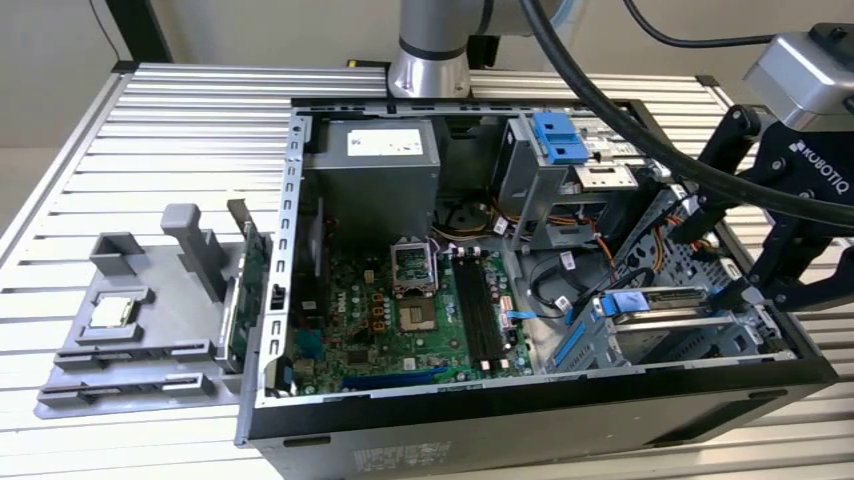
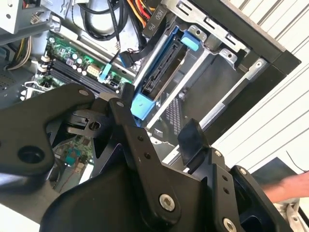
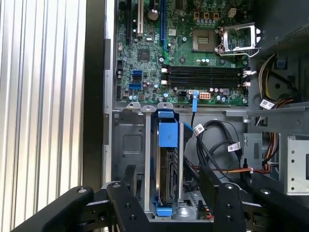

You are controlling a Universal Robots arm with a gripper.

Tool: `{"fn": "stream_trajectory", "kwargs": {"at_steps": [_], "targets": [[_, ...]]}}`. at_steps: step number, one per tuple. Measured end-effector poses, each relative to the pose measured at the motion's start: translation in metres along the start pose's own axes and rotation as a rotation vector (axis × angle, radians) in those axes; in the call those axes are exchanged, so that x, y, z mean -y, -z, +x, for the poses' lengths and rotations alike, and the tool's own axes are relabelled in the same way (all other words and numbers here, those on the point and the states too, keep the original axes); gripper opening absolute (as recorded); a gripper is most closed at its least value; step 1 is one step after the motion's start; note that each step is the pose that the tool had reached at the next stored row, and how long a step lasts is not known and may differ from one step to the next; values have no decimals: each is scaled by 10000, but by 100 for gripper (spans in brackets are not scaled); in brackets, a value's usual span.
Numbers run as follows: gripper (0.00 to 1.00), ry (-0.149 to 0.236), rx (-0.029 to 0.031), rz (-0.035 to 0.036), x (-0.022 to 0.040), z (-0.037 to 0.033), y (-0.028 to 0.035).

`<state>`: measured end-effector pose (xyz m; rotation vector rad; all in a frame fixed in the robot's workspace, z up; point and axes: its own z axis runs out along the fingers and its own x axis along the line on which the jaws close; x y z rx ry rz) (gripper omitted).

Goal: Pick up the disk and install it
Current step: 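Insert the first disk wire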

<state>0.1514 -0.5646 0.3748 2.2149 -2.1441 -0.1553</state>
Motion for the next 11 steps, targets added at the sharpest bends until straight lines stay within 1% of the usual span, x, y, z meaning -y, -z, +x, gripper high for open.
{"fn": "stream_trajectory", "kwargs": {"at_steps": [2, 5, 8, 11], "targets": [[100, -1, 1, -22, 28, -9, -11], [100, 2, 3, -54, 59, -42, -39], [100, 10, 2, -56, 82, -97, -70], [100, 18, 3, -59, 123, -132, -77]]}}
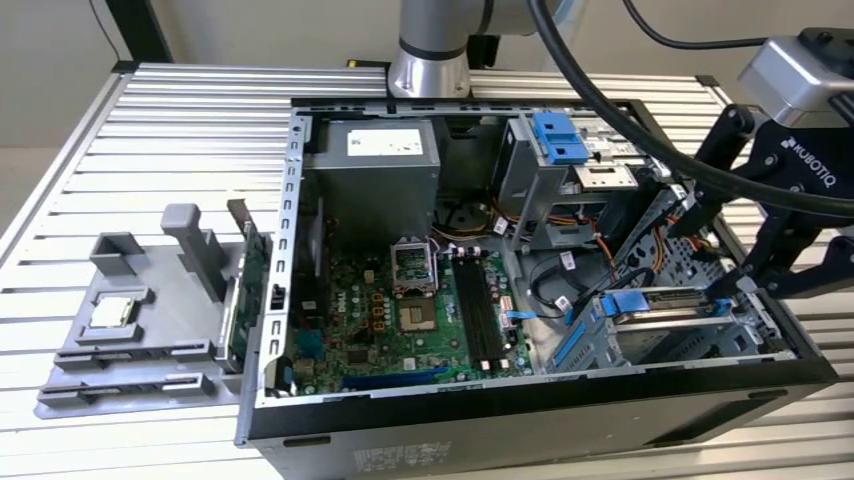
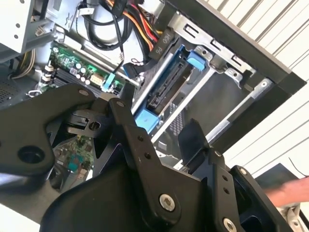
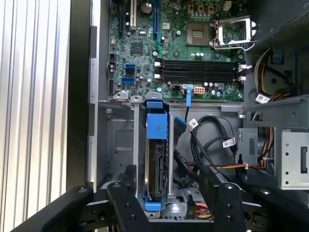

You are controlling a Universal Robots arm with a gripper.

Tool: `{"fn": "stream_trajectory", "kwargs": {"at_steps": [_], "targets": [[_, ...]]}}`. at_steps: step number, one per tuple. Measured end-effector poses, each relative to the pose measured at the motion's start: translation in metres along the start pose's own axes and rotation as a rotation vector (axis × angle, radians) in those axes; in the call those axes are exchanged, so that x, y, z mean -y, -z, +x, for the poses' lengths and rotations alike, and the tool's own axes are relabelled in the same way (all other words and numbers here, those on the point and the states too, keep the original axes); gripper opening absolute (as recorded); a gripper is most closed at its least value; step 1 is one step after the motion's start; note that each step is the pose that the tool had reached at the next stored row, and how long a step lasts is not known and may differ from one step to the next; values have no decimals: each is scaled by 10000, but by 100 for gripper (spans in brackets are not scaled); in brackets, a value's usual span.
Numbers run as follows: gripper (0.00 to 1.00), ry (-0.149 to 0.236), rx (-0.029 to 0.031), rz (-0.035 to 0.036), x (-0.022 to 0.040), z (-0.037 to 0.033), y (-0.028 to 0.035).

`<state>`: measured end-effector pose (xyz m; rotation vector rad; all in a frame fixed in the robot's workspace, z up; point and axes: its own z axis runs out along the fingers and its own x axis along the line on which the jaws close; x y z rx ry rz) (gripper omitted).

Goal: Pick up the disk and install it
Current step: 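Insert the first disk wire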

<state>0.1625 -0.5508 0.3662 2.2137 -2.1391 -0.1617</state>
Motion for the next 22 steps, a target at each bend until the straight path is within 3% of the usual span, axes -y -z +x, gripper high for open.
{"fn": "stream_trajectory", "kwargs": {"at_steps": [4, 19, 22], "targets": [[100, 10, -1, -8, 40, -26, -15], [100, 11, -2, 1, 56, -26, -15], [100, 8, -12, -17, 95, -26, -11]]}}
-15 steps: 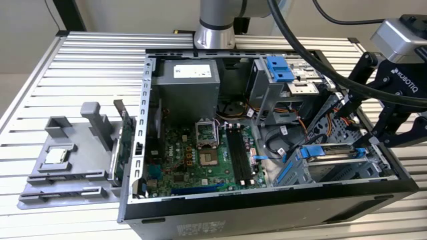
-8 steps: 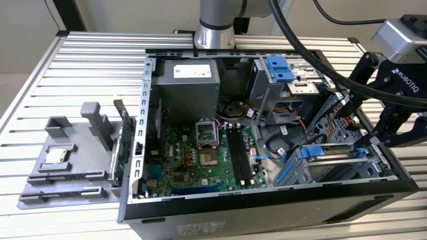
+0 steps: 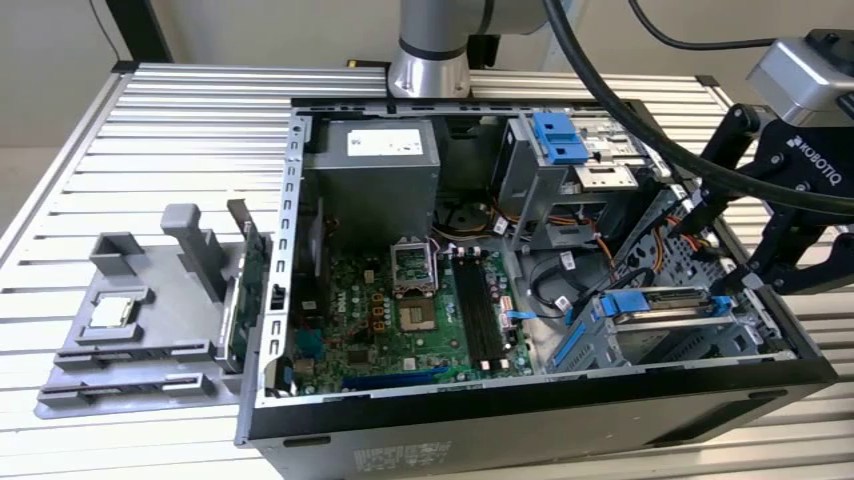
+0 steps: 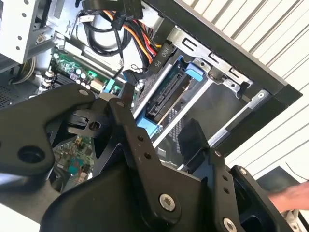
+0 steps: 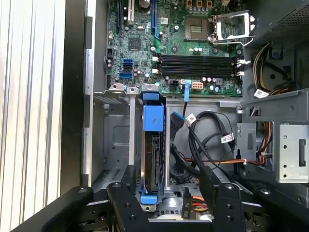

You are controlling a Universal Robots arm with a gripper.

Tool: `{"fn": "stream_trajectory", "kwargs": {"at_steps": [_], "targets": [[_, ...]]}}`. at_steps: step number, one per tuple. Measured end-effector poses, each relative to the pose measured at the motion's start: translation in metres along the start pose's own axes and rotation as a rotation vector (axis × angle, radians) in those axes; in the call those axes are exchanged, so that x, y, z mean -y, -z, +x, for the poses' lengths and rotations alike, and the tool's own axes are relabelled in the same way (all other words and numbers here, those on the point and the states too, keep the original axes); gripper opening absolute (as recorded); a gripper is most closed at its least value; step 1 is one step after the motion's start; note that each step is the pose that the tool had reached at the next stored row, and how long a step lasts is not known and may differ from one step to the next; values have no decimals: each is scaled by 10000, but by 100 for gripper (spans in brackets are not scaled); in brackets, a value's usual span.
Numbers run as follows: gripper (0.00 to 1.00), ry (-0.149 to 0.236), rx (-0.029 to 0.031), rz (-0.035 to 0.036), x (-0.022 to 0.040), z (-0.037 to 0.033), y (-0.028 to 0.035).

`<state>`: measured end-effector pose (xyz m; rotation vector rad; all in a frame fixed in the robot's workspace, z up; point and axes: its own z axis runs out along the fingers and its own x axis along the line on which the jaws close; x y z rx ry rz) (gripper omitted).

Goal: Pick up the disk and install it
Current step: 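Insert the first disk wire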

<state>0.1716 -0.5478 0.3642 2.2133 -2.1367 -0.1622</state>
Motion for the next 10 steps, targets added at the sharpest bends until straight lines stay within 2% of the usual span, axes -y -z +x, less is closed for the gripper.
{"fn": "stream_trajectory", "kwargs": {"at_steps": [4, 10], "targets": [[100, 20, 1, -62, 62, -7, -19], [100, 152, -8, -272, 85, -20, -44]]}}
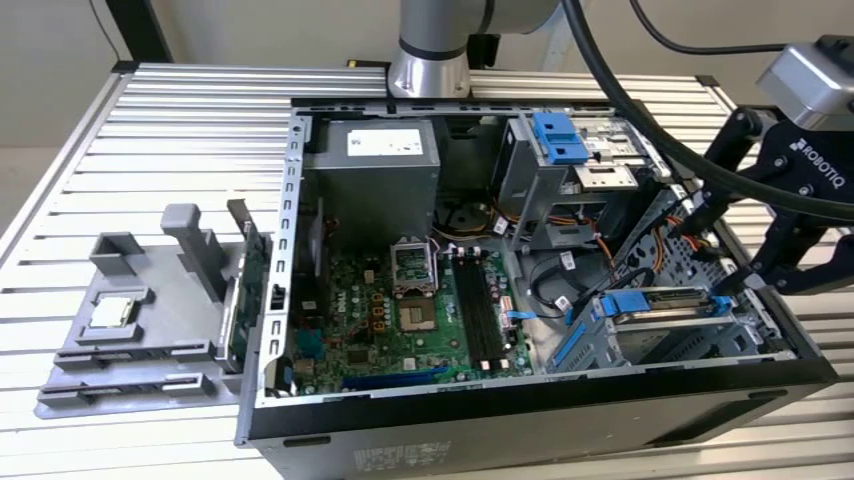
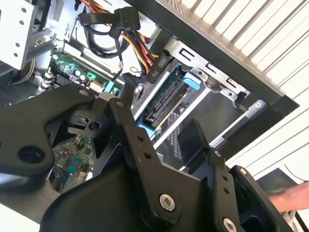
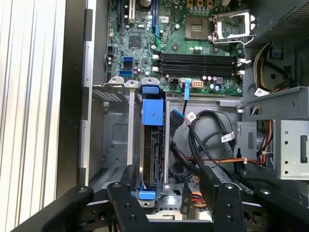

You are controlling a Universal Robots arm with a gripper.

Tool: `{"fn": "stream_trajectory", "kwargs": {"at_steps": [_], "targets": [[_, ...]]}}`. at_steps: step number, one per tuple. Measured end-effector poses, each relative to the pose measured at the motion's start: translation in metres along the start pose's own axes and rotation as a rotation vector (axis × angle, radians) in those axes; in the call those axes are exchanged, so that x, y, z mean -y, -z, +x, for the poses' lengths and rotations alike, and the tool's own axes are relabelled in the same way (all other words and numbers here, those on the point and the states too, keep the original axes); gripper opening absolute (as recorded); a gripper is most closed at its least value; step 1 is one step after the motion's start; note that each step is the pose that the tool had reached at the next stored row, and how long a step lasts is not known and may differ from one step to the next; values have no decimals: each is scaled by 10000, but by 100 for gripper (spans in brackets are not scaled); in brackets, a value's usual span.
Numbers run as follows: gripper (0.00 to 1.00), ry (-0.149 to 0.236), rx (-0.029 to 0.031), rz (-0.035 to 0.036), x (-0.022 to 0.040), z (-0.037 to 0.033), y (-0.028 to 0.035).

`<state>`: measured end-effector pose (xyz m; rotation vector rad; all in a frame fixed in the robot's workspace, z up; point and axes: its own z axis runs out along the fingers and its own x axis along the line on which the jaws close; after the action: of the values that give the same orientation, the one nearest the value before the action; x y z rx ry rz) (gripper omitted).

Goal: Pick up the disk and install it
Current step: 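Insert the first disk wire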

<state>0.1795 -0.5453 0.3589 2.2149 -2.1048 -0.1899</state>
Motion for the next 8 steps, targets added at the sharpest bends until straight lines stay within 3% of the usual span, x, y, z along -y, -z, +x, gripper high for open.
{"fn": "stream_trajectory", "kwargs": {"at_steps": [8], "targets": [[100, 34, -3, -39, 57, -121, -91]]}}
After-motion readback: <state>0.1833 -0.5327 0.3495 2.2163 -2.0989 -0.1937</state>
